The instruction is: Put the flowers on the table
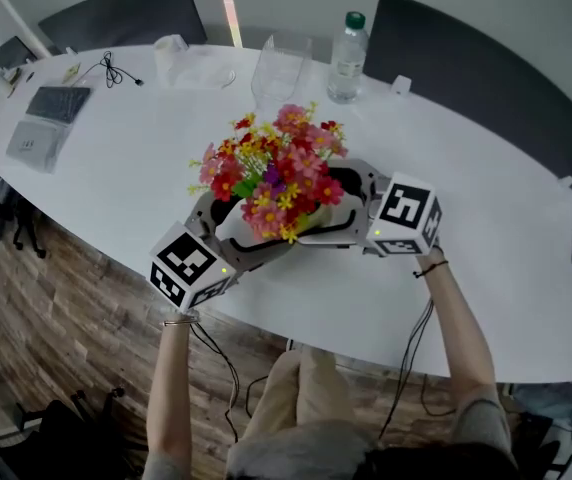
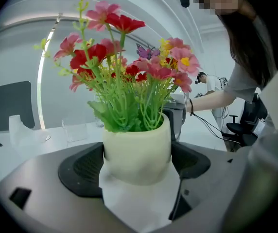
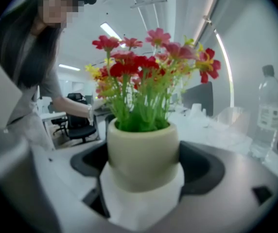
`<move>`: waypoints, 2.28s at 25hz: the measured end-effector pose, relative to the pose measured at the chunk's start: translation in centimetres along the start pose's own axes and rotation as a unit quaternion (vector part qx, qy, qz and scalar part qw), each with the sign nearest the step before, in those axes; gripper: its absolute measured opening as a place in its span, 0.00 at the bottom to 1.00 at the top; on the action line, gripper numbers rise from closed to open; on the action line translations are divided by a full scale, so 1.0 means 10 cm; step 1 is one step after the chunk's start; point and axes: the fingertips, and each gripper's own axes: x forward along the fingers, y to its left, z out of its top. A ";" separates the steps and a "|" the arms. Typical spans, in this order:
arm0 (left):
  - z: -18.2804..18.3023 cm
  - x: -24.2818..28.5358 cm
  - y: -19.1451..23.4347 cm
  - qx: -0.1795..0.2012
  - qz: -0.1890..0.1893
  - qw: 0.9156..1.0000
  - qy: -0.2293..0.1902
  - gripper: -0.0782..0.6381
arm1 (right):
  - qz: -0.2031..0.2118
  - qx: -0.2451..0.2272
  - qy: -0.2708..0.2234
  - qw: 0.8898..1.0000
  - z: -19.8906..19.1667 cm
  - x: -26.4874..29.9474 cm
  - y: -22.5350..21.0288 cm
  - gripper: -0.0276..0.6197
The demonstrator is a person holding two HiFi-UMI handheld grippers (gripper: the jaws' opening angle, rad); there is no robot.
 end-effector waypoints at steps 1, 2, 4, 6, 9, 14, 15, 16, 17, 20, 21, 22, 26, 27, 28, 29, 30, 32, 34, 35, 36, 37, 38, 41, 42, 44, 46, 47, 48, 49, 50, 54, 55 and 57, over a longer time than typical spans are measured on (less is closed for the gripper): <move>-0.02 0.01 0.01 0.000 -0.001 1.000 0.000 0.73 | -0.001 0.000 0.001 1.000 -0.02 0.01 -0.01 0.74; -0.04 0.03 0.01 0.000 -0.002 1.000 0.000 0.73 | -0.003 0.000 0.002 1.000 -0.04 0.01 -0.01 0.74; -0.08 0.05 0.01 -0.001 -0.004 1.000 0.002 0.73 | -0.007 0.004 0.004 1.000 -0.09 0.02 -0.02 0.74; -0.12 0.06 0.01 -0.001 -0.006 1.000 0.004 0.73 | -0.011 0.008 0.007 1.000 -0.13 0.03 -0.03 0.74; -0.17 0.09 0.02 -0.003 -0.009 1.000 0.006 0.73 | -0.016 0.012 0.011 1.000 -0.19 0.04 -0.05 0.74; -0.24 0.13 0.01 -0.003 -0.012 1.000 0.013 0.73 | -0.024 0.013 0.018 0.999 -0.27 0.06 -0.05 0.74; -0.25 0.13 0.01 -0.003 -0.012 1.000 0.015 0.73 | -0.024 0.013 0.019 0.999 -0.28 0.06 -0.05 0.74; -0.26 0.14 0.01 -0.002 -0.012 1.000 0.017 0.73 | -0.025 0.013 0.020 0.999 -0.29 0.07 -0.05 0.74; -0.27 0.15 0.01 0.000 -0.012 1.000 0.020 0.73 | -0.025 0.014 0.020 0.999 -0.30 0.07 -0.05 0.74; -0.31 0.17 0.01 0.003 -0.008 1.000 0.027 0.73 | -0.031 0.015 0.025 0.999 -0.35 0.07 -0.07 0.74; -0.33 0.18 0.01 0.003 -0.006 1.000 0.029 0.73 | -0.033 0.015 0.028 0.999 -0.37 0.07 -0.07 0.74; -0.34 0.18 0.01 0.003 -0.005 1.000 0.030 0.73 | -0.034 0.015 0.029 0.999 -0.38 0.08 -0.07 0.74; -0.35 0.19 0.02 0.005 -0.005 1.000 0.030 0.73 | -0.034 0.021 0.027 0.999 -0.40 0.08 -0.08 0.74; -0.35 0.19 0.02 0.006 -0.005 1.000 0.030 0.73 | -0.034 0.023 0.027 0.999 -0.41 0.08 -0.08 0.74; -0.36 0.19 0.01 0.007 -0.005 0.999 0.031 0.73 | -0.035 0.025 0.027 0.999 -0.41 0.08 -0.08 0.74; -0.36 0.19 0.01 0.008 -0.005 0.999 0.032 0.73 | -0.035 0.026 0.028 0.999 -0.42 0.08 -0.07 0.74; -0.36 0.19 0.00 0.010 -0.004 0.999 0.032 0.73 | -0.035 0.026 0.030 0.999 -0.43 0.08 -0.07 0.74; -0.37 0.20 -0.01 0.016 -0.002 0.999 0.035 0.73 | -0.037 0.025 0.033 0.998 -0.45 0.07 -0.07 0.74; -0.38 0.21 -0.02 0.021 0.001 0.999 0.038 0.73 | -0.040 0.023 0.037 0.998 -0.46 0.07 -0.06 0.74; -0.38 0.21 -0.02 0.025 0.003 0.999 0.040 0.73 | -0.041 0.022 0.039 0.998 -0.47 0.07 -0.05 0.74; -0.38 0.21 -0.03 0.030 0.005 0.999 0.041 0.73 | -0.042 0.020 0.041 0.998 -0.48 0.07 -0.05 0.73; -0.38 0.21 -0.03 0.034 0.006 0.999 0.042 0.73 | -0.043 0.019 0.044 0.998 -0.48 0.07 -0.04 0.74; -0.38 0.21 -0.03 0.037 0.008 0.998 0.044 0.73 | -0.044 0.017 0.047 0.998 -0.49 0.07 -0.04 0.74; -0.39 0.20 -0.04 0.039 0.013 0.998 0.046 0.73 | -0.048 0.017 0.051 0.997 -0.50 0.07 -0.03 0.73; -0.39 0.20 -0.04 0.038 0.016 0.998 0.047 0.73 | -0.050 0.018 0.051 0.997 -0.50 0.06 -0.03 0.73; -0.41 0.20 -0.05 0.030 0.019 0.998 0.049 0.73 | -0.054 0.021 0.049 0.997 -0.51 0.04 -0.04 0.73; -0.45 0.19 -0.05 0.019 0.024 0.998 0.054 0.73 | -0.059 0.024 0.046 0.997 -0.51 0.02 -0.04 0.73; -0.46 0.18 -0.05 0.015 0.027 0.998 0.057 0.73 | -0.062 0.025 0.044 0.997 -0.51 0.02 -0.04 0.73; -0.47 0.17 -0.04 0.012 0.031 0.998 0.059 0.73 | -0.065 0.025 0.043 0.997 -0.50 0.02 -0.04 0.74; -0.47 0.16 -0.03 0.012 0.036 0.998 0.056 0.73 | -0.068 0.026 0.041 0.996 -0.50 0.02 -0.05 0.74; -0.45 0.16 -0.02 0.011 0.041 0.998 0.050 0.73 | -0.071 0.029 0.039 0.996 -0.50 0.02 -0.05 0.74; -0.41 0.14 -0.04 -0.001 0.053 0.998 0.031 0.73 | -0.075 0.038 0.027 0.996 -0.49 -0.01 -0.04 0.74; -0.41 0.13 -0.04 -0.005 0.054 0.998 0.028 0.73 | -0.076 0.039 0.025 0.996 -0.49 -0.01 -0.03 0.74; -0.40 0.11 -0.05 -0.013 0.057 0.998 0.019 0.73 | -0.078 0.040 0.028 0.996 -0.51 -0.02 -0.01 0.73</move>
